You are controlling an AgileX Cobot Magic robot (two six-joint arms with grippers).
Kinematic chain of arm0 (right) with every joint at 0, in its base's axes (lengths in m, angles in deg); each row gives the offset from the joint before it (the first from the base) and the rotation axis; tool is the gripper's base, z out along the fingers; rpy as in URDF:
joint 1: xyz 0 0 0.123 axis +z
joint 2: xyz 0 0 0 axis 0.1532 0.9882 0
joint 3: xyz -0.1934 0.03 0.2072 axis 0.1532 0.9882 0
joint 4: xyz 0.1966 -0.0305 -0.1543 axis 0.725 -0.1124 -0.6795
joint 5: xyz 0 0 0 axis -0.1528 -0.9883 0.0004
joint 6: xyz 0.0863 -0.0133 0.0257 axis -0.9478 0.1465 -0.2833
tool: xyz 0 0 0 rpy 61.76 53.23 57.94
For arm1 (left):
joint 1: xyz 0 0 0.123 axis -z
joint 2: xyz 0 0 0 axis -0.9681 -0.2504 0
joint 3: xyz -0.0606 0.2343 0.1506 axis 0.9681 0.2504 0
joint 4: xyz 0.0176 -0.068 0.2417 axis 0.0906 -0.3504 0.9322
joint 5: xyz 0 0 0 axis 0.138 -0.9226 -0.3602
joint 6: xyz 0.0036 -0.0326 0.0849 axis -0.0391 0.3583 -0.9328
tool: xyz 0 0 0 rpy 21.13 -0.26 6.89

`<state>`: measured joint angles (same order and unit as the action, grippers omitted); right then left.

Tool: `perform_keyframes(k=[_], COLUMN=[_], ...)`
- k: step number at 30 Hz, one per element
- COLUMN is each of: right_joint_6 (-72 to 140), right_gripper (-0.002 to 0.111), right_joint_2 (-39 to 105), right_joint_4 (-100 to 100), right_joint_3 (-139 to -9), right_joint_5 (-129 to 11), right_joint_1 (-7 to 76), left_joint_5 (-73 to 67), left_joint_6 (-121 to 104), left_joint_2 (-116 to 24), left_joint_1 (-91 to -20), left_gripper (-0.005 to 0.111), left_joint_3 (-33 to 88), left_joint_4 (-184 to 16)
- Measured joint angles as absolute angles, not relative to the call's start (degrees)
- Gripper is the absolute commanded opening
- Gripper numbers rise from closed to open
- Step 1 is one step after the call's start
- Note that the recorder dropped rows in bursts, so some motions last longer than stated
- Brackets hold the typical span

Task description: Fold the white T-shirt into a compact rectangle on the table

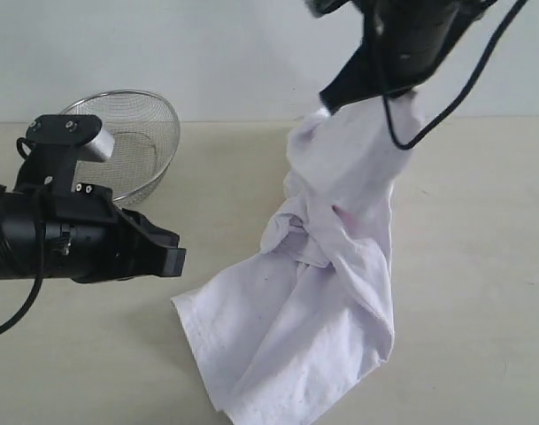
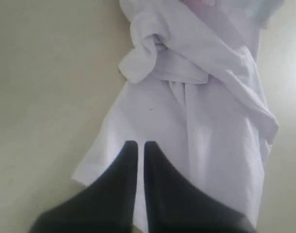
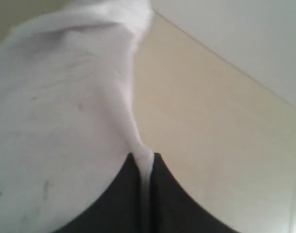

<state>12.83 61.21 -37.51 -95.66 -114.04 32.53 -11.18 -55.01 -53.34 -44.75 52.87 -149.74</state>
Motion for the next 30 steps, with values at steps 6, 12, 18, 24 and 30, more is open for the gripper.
perform_keyframes(k=[6,12,18,24,30], right_joint_6=[9.9,15.3,23.2,23.0,22.7], right_gripper=[0.0,0.005,0.069,0.075,0.001], right_joint_2=[59.8,59.8,59.9,59.9,59.3], right_joint_4=[-42.2,-31.7,-21.9,-21.0,-15.3], right_joint_3=[-95.4,-93.1,-92.8,-93.1,-93.9], right_joint_5=[-122.9,-117.2,-115.6,-117.6,-124.5], right_joint_1=[23.2,11.6,7.0,7.0,7.0], left_joint_5=[-11.3,-12.4,-12.9,-14.7,-19.3], left_joint_6=[-55.7,-56.1,-56.1,-58.5,-59.0], left_joint_2=[-53.3,-53.7,-55.7,-58.9,-65.4], left_joint_1=[-44.8,-44.8,-44.8,-44.8,-44.5], left_gripper=[0.005,0.005,0.005,0.005,0.005], left_joint_3=[51.1,50.8,50.8,48.5,40.7], left_joint_4=[-149.6,-149.6,-149.6,-149.6,-150.1])
